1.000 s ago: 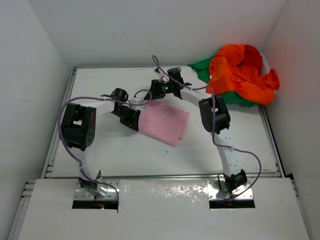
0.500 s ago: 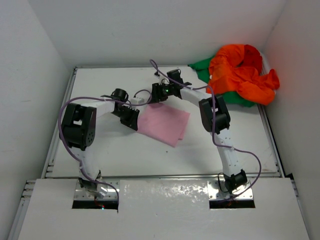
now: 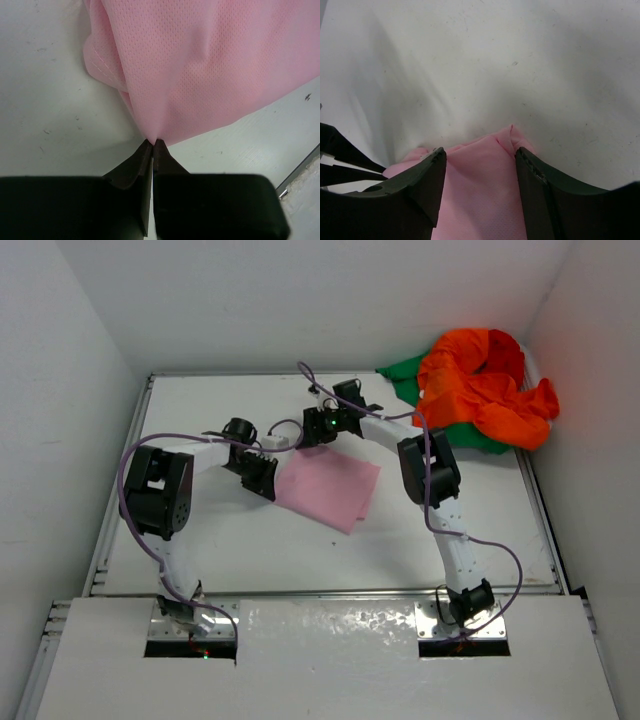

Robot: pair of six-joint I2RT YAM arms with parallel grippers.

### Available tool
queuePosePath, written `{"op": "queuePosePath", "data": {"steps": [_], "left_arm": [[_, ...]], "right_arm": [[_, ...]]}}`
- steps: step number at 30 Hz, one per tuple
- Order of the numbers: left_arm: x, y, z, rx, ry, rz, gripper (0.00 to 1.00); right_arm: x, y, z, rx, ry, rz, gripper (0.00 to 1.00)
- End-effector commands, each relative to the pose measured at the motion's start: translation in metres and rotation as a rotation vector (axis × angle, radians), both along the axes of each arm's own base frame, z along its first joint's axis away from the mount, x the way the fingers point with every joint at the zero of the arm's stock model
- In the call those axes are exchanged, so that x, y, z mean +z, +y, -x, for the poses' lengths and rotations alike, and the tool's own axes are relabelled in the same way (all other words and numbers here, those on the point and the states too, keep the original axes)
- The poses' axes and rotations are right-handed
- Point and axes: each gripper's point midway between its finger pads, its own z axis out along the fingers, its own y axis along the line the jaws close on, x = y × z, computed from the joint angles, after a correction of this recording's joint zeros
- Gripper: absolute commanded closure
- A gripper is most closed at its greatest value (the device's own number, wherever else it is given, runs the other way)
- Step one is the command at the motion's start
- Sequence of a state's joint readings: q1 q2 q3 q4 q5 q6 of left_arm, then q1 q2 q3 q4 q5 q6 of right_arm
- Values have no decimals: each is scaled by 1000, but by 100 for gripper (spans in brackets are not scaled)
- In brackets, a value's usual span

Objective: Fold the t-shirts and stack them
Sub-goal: Smooth out wrinkles on the folded tshirt

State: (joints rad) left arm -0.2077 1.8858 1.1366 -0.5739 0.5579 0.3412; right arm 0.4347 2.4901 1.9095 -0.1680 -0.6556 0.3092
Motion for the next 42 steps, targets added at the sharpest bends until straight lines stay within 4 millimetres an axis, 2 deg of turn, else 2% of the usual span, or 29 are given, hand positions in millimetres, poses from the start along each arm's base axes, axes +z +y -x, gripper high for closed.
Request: {"op": "queuePosePath", "data": {"steps": [1,3,4,6,7,8,10,12,15,19,23,26,27,30,31,32,33,34,35,36,37,38,39,40,41,42], "left_arm": [[-2,-4,-1,-4,4,36,100],[-2,-4,-1,-5,6,38,100],[-1,-5,0,-8,4,40,100],[0,-5,1,-7,3,42,100],[1,-6,1,-11,-1,45,100],[0,-5,3,-12,5,45,100],[-1,-4,7,-17,15,43,100],[-4,-2,15,-25,37,37,100],[-6,2,22,-43,44,17,100],[-8,5,27,-60,36,-1,100],[-11,2,33,-89,38,-18,100],[-9,0,36,-103,38,-8,100],[-8,-1,35,-100,38,-5,100],[-1,-4,29,-91,37,5,76],[1,-3,27,-85,37,3,71],[7,-2,23,-76,37,3,65],[11,-1,20,-68,35,4,64],[20,4,15,-53,37,4,62],[28,7,12,-47,28,6,56],[36,8,9,-48,17,17,55],[50,14,1,-31,5,27,55],[65,14,-4,-31,-24,53,54],[76,14,-9,-26,-45,68,54],[93,14,-21,-15,-86,83,53],[102,12,-26,-10,-107,96,50],[110,7,-30,12,-107,128,46]], "right_arm": [[45,5,-19,-15,-129,0,44],[39,1,-19,-24,-120,20,51],[36,0,-18,-24,-119,25,60],[25,-3,-11,-13,-108,41,71],[24,-4,-9,-11,-107,41,82],[16,-6,-5,-12,-90,48,87],[14,-6,-6,-23,-90,47,96],[14,-7,-10,-39,-98,47,100],[17,-9,-25,-99,-118,48,100],[36,-2,-45,-147,-143,-1,98],[35,1,-52,-167,-140,-6,94],[30,-1,-51,-159,-133,3,85],[32,0,-49,-151,-130,-1,73],[43,-2,-49,-153,-130,-19,59],[58,-4,-51,-161,-150,-28,51],[67,-11,-54,-178,-158,-26,48],[89,-18,-61,-212,-195,-21,44],[99,-32,-68,-245,-205,-13,44],[106,-44,-68,-271,-191,2,43],[113,-57,-71,-320,-181,16,43],[136,-80,-76,-376,-192,18,43],[127,-97,-67,-416,-132,47,43],[131,-110,-63,-446,-127,63,43],[132,-132,-63,-502,-127,97,44],[152,-144,-53,-527,-151,111,46],[139,-157,-41,-534,-136,171,46]]}}
